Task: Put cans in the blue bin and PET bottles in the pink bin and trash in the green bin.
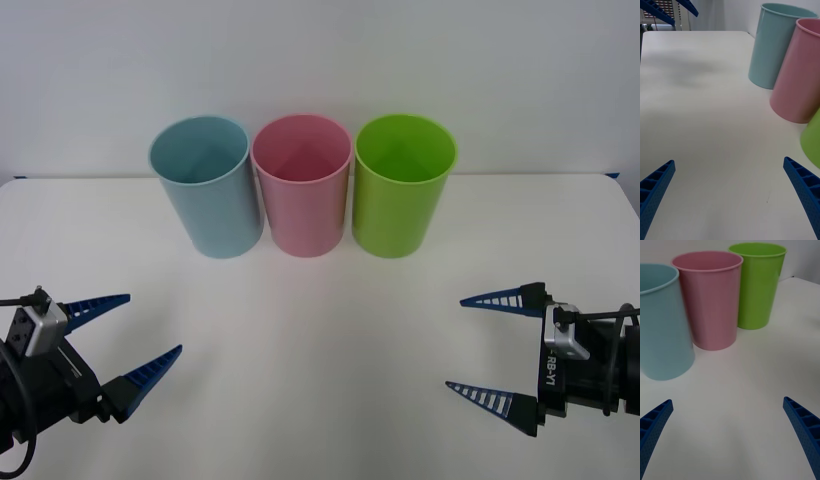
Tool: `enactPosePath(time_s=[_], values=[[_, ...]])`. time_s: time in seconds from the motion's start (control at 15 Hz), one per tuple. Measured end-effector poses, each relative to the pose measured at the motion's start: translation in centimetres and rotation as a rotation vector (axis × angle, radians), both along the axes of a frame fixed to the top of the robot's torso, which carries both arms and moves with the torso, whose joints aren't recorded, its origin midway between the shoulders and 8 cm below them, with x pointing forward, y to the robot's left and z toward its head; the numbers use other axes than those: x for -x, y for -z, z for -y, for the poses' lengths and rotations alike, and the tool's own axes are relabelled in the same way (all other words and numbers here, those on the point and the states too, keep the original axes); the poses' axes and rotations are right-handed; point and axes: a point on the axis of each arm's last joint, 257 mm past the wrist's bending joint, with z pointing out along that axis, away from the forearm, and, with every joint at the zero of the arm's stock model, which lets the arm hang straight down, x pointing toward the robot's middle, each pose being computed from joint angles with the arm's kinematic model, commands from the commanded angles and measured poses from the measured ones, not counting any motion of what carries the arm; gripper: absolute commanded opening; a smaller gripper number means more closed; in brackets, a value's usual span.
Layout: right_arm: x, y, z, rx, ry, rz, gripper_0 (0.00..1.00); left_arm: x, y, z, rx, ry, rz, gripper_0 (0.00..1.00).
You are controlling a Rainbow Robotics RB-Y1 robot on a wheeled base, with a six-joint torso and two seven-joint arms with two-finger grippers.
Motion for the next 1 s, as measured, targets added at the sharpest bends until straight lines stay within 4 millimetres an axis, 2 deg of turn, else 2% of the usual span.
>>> enactPosePath(time_s=[0.47, 1.0], values=[[0.0, 0.0, 0.0, 0.000, 0.000, 0.000, 1.00, 0.7, 1.7, 0.4, -0.029, 0.005, -0.034, 1.00], [0.0, 0.0, 0.0, 0.000, 0.000, 0.000, 1.00, 0.7, 1.7, 0.4, -0.032, 0.005, -0.034, 1.00]])
